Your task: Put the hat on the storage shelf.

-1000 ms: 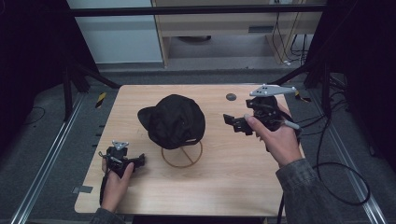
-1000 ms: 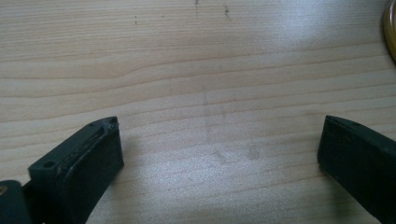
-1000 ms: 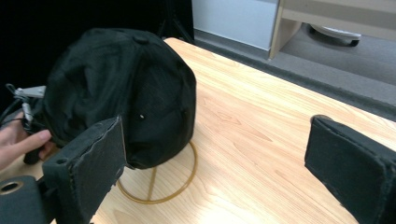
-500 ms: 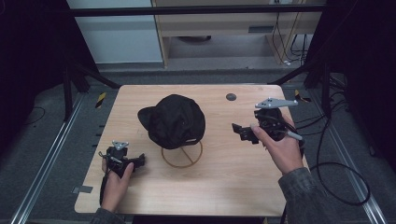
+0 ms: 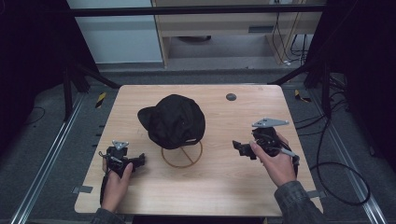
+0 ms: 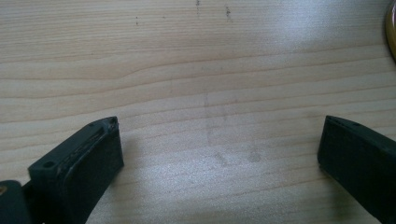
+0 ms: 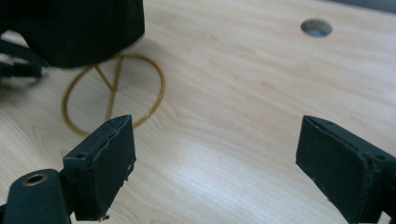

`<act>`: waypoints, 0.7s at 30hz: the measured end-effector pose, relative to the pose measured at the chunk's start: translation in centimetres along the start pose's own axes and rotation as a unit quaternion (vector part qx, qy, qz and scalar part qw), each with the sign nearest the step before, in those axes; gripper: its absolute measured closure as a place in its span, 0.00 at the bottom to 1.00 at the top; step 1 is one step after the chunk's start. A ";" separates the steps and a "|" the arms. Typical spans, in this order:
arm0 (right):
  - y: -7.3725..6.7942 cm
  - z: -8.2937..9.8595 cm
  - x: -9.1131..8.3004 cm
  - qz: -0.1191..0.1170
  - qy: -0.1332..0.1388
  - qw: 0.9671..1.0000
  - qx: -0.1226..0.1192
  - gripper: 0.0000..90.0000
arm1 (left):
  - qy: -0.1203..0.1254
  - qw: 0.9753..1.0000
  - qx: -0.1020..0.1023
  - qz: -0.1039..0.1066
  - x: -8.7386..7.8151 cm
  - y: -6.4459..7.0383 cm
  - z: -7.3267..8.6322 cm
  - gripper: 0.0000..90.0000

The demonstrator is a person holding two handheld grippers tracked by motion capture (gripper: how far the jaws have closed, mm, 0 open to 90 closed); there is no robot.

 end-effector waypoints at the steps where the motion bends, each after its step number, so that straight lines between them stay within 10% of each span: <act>1: 0.0 0.6 0.4 0.001 -0.005 1.000 0.000 0.13 | 0.000 1.000 0.000 0.000 0.0 0.0 0.0 0.00; 21: -0.3 6.8 4.3 0.002 -0.049 0.999 0.017 0.14 | 0.000 1.000 -0.001 -0.002 0.1 0.0 -0.1 0.00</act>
Point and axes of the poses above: each handheld gripper's, and its own axes: x roughly forward along the jaws, z roughly out of its underside, y roughly to its right, the point moved 1 cm from there along x, roughly forward along the jaws
